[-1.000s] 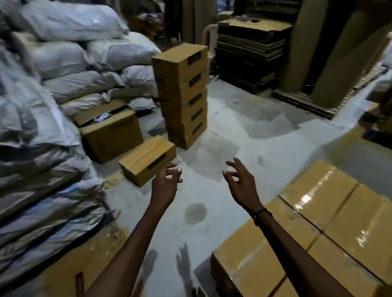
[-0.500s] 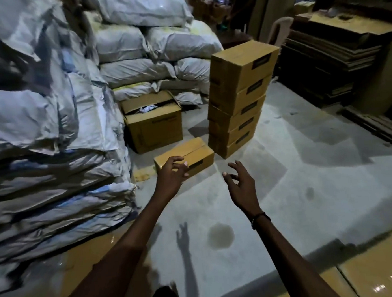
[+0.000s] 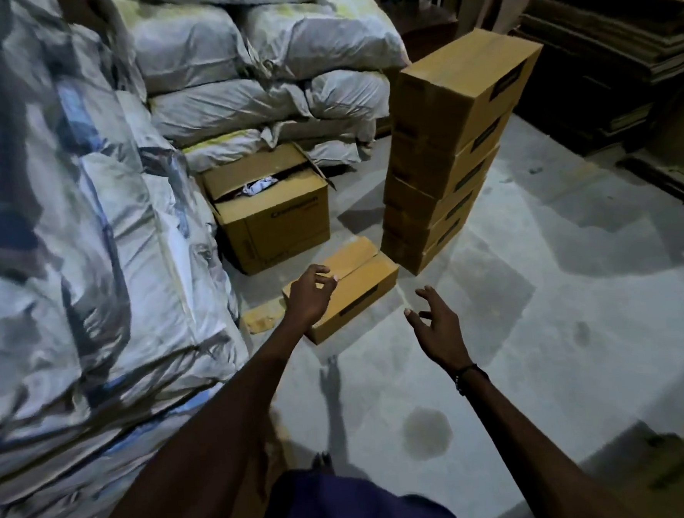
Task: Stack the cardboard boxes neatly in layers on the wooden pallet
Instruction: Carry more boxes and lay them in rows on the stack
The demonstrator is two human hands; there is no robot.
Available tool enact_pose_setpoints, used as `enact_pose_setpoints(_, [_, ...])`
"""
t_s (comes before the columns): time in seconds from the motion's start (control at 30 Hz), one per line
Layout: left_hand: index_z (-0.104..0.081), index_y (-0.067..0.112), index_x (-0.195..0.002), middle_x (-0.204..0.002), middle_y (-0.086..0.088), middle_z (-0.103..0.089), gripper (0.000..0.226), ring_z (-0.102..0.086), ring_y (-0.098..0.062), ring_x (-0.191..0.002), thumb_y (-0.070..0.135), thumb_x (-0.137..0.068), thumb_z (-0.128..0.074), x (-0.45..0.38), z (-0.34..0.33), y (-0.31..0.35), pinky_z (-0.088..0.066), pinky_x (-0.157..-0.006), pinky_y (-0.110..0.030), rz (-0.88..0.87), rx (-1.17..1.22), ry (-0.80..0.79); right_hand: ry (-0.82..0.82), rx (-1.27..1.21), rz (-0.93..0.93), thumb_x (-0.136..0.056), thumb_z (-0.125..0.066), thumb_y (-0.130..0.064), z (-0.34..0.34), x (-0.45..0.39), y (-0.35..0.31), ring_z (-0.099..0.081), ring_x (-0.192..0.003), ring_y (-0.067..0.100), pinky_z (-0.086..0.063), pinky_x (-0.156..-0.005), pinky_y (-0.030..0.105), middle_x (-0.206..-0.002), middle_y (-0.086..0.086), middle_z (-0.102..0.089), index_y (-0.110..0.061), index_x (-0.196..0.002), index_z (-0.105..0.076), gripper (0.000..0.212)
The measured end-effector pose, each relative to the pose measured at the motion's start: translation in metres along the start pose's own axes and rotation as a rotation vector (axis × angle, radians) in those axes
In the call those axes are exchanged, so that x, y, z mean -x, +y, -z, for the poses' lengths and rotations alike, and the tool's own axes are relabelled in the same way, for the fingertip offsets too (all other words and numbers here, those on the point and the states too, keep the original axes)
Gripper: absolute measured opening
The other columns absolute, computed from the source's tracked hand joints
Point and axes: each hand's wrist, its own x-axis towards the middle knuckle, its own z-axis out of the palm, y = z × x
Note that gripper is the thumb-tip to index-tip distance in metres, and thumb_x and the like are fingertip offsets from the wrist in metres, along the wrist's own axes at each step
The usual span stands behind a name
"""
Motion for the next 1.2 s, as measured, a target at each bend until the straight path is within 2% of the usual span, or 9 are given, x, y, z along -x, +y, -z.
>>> enact_pose_setpoints(0.1, [-0.061, 0.009, -0.125, -0.116, -0.01, -0.067, 0.033, -0.064, -0.023, -0.103, 0.028, -0.098, -0.067, -0.06, 0.014, -0.022, -0.05, -0.085, -0.032, -0.025, -0.143, -0.064, -0.031, 0.02, -0.068, -0.101, -0.063, -0.037, -0.029, -0.037, 0.002, -0.056, -0.131, 0.032, -0.047, -0.099, 0.032, -0.164, 0.007, -0.035, -0.02, -0.15, -0.046, 0.055])
enact_pose_setpoints(0.37, [-0.049, 0.021, -0.137, -0.135, -0.009, -0.055, 0.052, -0.055, -0.033, -0.121, 0.046, -0.095, -0.066, -0.191, 0.028, -0.064, -0.048, -0.098, -0.051, -0.046, -0.472, -0.246, -0.104, 0.087, -0.177, -0.1, -0.064, -0.042, -0.08, -0.142, 0.019, -0.047, -0.14, 0.031, -0.047, -0.109, 0.046, -0.163, 0.004, -0.037, -0.021, -0.154, -0.039, 0.064])
enact_pose_setpoints(0.5, [-0.04, 0.023, -0.148, -0.146, -0.01, -0.05, 0.066, -0.05, -0.038, -0.129, 0.051, -0.094, -0.065, -0.264, 0.03, -0.082, -0.043, -0.102, -0.059, -0.035, -0.608, -0.363, -0.186, 0.122, -0.201, -0.096, -0.067, -0.047, -0.116, -0.223, 0.031, -0.037, -0.148, 0.028, -0.038, -0.117, 0.051, -0.164, 0.004, -0.034, -0.021, -0.156, -0.036, 0.073])
enact_pose_setpoints(0.63, [-0.033, 0.021, -0.156, -0.147, -0.014, -0.049, 0.083, -0.05, -0.043, -0.128, 0.06, -0.089, -0.063, -0.348, 0.025, -0.116, -0.046, -0.1, -0.059, -0.012, -0.701, -0.48, -0.266, 0.139, -0.282, -0.09, -0.076, -0.046, -0.159, -0.3, 0.046, -0.018, -0.156, 0.021, -0.022, -0.123, 0.039, -0.17, 0.005, -0.019, -0.017, -0.161, -0.025, 0.093])
enact_pose_setpoints(0.73, [-0.027, 0.021, -0.16, -0.153, -0.016, -0.044, 0.091, -0.051, -0.044, -0.128, 0.057, -0.088, -0.071, -0.4, 0.019, -0.137, -0.047, -0.101, -0.052, -0.023, -0.744, -0.583, -0.297, 0.169, -0.327, -0.081, -0.082, -0.052, -0.184, -0.339, 0.06, -0.01, -0.157, 0.018, -0.021, -0.125, 0.046, -0.172, 0.002, -0.009, -0.02, -0.164, -0.016, 0.11])
enact_pose_setpoints(0.8, [-0.023, 0.021, -0.161, -0.159, -0.014, -0.038, 0.096, -0.05, -0.042, -0.132, 0.053, -0.087, -0.075, -0.443, 0.005, -0.163, -0.045, -0.103, -0.049, -0.045, -0.768, -0.646, -0.31, 0.159, -0.4, -0.075, -0.086, -0.053, -0.209, -0.364, 0.081, -0.011, -0.157, 0.019, -0.023, -0.124, 0.05, -0.172, 0.001, -0.003, -0.023, -0.164, -0.011, 0.12])
enact_pose_setpoints(0.93, [-0.016, 0.031, -0.161, -0.166, -0.002, -0.027, 0.111, -0.039, -0.043, -0.141, 0.058, -0.076, -0.082, -0.526, -0.039, -0.246, -0.039, -0.108, -0.06, -0.057, -0.83, -0.76, -0.275, 0.161, -0.503, -0.064, -0.093, -0.053, -0.266, -0.412, 0.139, -0.016, -0.156, 0.02, -0.029, -0.119, 0.042, -0.172, -0.001, 0.004, -0.025, -0.164, -0.005, 0.136])
enact_pose_setpoints(1.1, [-0.005, 0.037, -0.162, -0.172, 0.0, -0.007, 0.132, -0.02, -0.044, -0.152, 0.06, -0.063, -0.09, -0.609, -0.115, -0.367, -0.02, -0.122, -0.061, -0.142, -0.946, -0.935, -0.274, 0.167, -0.527, -0.059, -0.094, -0.057, -0.353, -0.459, 0.242, -0.011, -0.156, 0.016, -0.028, -0.12, 0.042, -0.172, -0.004, 0.01, -0.026, -0.164, 0.001, 0.145])
enact_pose_setpoints(1.2, [0.004, 0.042, -0.16, -0.172, 0.003, 0.001, 0.144, -0.023, -0.048, -0.15, 0.067, -0.054, -0.09, -0.651, -0.161, -0.427, -0.027, -0.119, -0.062, -0.24, -1.025, -0.969, -0.24, 0.213, -0.542, -0.058, -0.095, -0.058, -0.406, -0.484, 0.303, -0.015, -0.156, 0.022, -0.029, -0.12, 0.046, -0.172, -0.002, 0.013, -0.024, -0.164, 0.003, 0.148])
